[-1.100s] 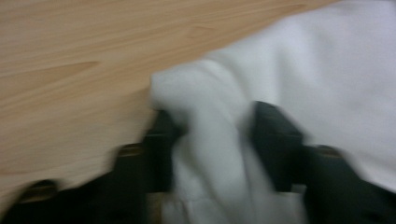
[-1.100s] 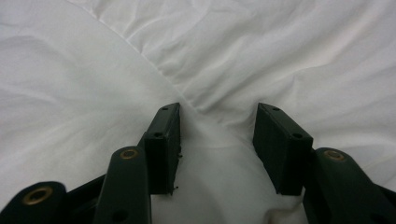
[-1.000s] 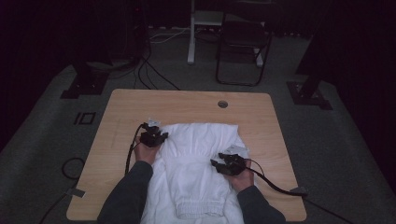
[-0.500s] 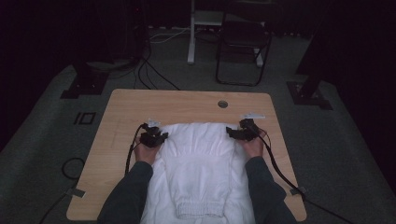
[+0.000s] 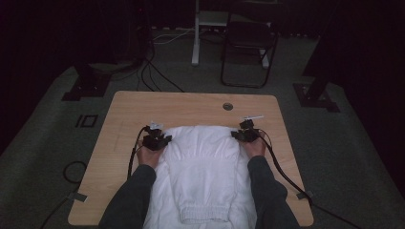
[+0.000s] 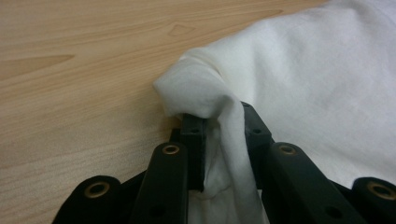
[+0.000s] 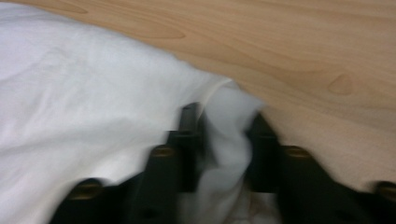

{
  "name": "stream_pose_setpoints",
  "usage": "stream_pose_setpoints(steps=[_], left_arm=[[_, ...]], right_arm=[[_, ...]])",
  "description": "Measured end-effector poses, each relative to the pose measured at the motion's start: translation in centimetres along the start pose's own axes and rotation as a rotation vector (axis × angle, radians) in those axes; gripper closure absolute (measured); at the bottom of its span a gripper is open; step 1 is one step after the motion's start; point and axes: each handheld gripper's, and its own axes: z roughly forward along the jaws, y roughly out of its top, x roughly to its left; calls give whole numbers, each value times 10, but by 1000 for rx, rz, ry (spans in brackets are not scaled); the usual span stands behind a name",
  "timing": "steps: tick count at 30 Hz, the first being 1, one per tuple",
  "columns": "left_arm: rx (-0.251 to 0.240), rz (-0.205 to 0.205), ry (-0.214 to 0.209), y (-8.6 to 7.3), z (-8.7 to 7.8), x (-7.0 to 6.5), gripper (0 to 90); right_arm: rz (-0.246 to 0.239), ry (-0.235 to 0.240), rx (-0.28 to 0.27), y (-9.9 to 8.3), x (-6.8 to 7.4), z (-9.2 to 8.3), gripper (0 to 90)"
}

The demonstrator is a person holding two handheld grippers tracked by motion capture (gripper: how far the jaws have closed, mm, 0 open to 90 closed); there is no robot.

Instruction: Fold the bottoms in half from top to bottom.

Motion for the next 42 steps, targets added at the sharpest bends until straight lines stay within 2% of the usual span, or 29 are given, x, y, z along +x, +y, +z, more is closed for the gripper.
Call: stream_pose_setpoints(steps=[3,4,5,8,11,12,16,17,18,19,20,21,22,24,25,26,27,28,29,31,33,34,35,36,37,38,39,40,42], left_arm=[[16,-9,-13,2,-1,2,793],[31,-44,-44,4,-2,7,804],[31,-44,-44,4,-2,7,809],[23,-83,-73,7,-5,15,813],[16,-78,-69,12,-8,15,814],[-2,-79,-54,18,-11,12,813],[-33,-82,-45,29,-15,9,814],[-33,-82,-45,29,-15,9,813],[-53,-79,-51,37,-17,8,813],[-53,-79,-51,37,-17,8,813],[-82,-86,-56,46,-22,7,813],[-82,-86,-56,46,-22,7,813],[-120,-97,-66,56,-29,7,813],[-144,-93,-60,62,-35,4,813],[-144,-93,-60,62,-35,4,813],[-150,-87,-65,61,-39,1,812],[-150,-87,-65,61,-39,1,812],[-161,-86,-80,57,-43,0,812],[-161,-86,-80,57,-43,0,812],[-211,-89,-131,45,-58,-2,810],[-218,-77,-141,42,-63,-4,809],[-234,-42,-158,35,-73,-7,809],[-242,-34,-169,32,-79,-9,809],[-249,-3,-186,22,-92,-14,809],[-249,-3,-186,22,-92,-14,808],[-245,25,-195,13,-102,-20,808],[-245,25,-195,13,-102,-20,807],[-228,61,-209,0,-113,-26,806],[-214,66,-233,-13,-121,-30,805]], right_arm=[[24,23,-9,-2,-3,-1,836],[45,36,-23,-3,-7,-3,844],[44,33,-28,-4,-8,-5,845],[36,25,-61,0,-9,-13,846],[27,20,-72,4,-9,-17,846],[21,10,-86,8,-7,-21,846],[10,-22,-110,12,-6,-25,846],[10,-22,-110,12,-6,-25,846],[19,-30,-132,14,-7,-29,846],[21,-34,-143,15,-8,-30,846],[21,-38,-165,18,-9,-34,846],[21,-38,-165,18,-9,-34,846],[26,-39,-222,24,-10,-44,846],[17,-32,-270,29,-10,-54,846],[17,-32,-270,29,-10,-54,846],[-7,-27,-279,30,-7,-61,845],[-7,-27,-279,30,-7,-61,845],[-34,-18,-285,26,-5,-66,844],[-34,-18,-285,26,-5,-66,844],[-38,16,-311,16,-3,-76,844],[-47,34,-328,10,-2,-83,844],[-56,41,-334,6,0,-88,844],[-85,64,-355,-7,4,-102,843],[-85,81,-362,-13,5,-108,843],[-85,81,-362,-13,5,-108,843],[-94,95,-364,-26,10,-117,843],[-94,95,-364,-26,10,-117,843],[-117,99,-352,-40,16,-124,842],[-130,111,-349,-56,21,-131,842]])
